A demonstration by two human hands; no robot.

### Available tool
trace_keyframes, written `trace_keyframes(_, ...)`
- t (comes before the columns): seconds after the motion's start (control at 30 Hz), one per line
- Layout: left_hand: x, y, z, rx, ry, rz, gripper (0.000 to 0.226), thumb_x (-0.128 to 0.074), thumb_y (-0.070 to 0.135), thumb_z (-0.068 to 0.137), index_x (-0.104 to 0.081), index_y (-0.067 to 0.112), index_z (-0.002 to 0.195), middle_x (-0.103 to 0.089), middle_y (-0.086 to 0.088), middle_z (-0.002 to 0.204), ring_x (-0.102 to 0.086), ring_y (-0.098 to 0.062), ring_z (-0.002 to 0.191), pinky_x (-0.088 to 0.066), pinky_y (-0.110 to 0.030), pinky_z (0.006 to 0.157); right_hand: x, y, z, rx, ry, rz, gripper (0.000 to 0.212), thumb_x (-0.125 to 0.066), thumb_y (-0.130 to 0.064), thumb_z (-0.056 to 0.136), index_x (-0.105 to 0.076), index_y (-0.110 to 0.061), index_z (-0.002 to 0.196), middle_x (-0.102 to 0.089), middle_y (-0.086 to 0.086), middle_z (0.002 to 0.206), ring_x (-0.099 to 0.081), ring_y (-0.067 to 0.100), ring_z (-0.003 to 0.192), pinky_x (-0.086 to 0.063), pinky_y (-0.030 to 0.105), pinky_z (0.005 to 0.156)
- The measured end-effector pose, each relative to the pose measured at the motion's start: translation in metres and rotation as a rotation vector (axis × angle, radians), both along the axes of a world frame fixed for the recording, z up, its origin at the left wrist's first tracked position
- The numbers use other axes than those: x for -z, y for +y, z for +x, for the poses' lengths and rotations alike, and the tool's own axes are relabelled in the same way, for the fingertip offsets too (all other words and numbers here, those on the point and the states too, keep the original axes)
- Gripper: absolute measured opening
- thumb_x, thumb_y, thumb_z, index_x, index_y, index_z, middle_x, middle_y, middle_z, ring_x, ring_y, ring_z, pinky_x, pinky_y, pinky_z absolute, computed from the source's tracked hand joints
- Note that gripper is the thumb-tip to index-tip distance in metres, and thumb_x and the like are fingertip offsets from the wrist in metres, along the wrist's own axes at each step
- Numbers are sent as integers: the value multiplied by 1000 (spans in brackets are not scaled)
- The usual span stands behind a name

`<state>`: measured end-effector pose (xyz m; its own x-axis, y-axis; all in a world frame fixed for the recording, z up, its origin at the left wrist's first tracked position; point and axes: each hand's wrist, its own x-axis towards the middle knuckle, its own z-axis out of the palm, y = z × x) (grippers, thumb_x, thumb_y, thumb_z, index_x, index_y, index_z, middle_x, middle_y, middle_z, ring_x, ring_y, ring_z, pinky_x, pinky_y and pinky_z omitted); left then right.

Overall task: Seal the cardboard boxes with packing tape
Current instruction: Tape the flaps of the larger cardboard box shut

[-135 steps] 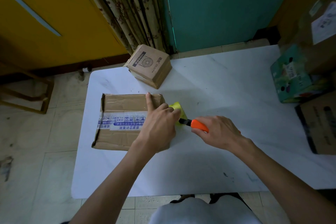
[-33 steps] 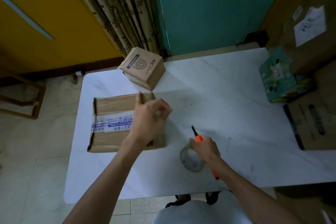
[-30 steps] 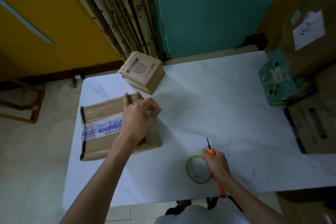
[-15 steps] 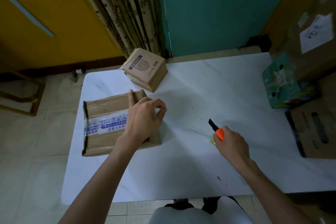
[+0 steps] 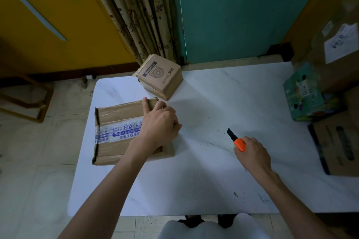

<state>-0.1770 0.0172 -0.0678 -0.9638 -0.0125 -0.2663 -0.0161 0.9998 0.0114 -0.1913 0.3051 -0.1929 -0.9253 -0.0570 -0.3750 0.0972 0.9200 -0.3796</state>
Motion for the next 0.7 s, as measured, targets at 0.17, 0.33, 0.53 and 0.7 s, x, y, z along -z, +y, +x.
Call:
trace_keyframes(0.17, -13, 9, -12, 124, -177, -376, 28, -56, 31, 95, -69, 20, 117, -63, -1, 120, -43, -26, 123, -23, -69, 108, 1, 6, 13, 56, 8, -125, 25, -68, -20, 89, -50, -18, 72, -50, -2, 65, -45, 14, 55, -31, 26, 48)
trace_keyframes(0.33, -10, 14, -27, 184, -343, -573, 42, -59, 39, 97, -59, 23, 135, -45, -9, 141, -32, -31, 134, -29, -73, 103, -1, 16, 30, 140, 14, -273, 27, -72, -23, 89, -49, -31, 79, -48, -9, 63, -46, 10, 54, -30, 25, 48)
trace_keyframes(0.53, 10, 20, -35, 209, -418, -843, 54, -56, 47, 96, -53, 18, 142, -31, -21, 152, -29, -39, 138, -30, -70, 105, 1, 27, 30, 142, 1, -330, 32, -74, -24, 87, -47, -38, 76, -50, -4, 59, -49, 13, 51, -36, 26, 47)
trace_keyframes(0.7, 12, 21, -40, 171, -363, -872, 48, -59, 46, 96, -59, 14, 132, -51, -17, 135, -46, -34, 121, -39, -55, 102, 5, 36, 24, 161, 4, -323, 23, -74, -21, 87, -53, -21, 76, -54, 5, 59, -49, 16, 50, -37, 27, 47)
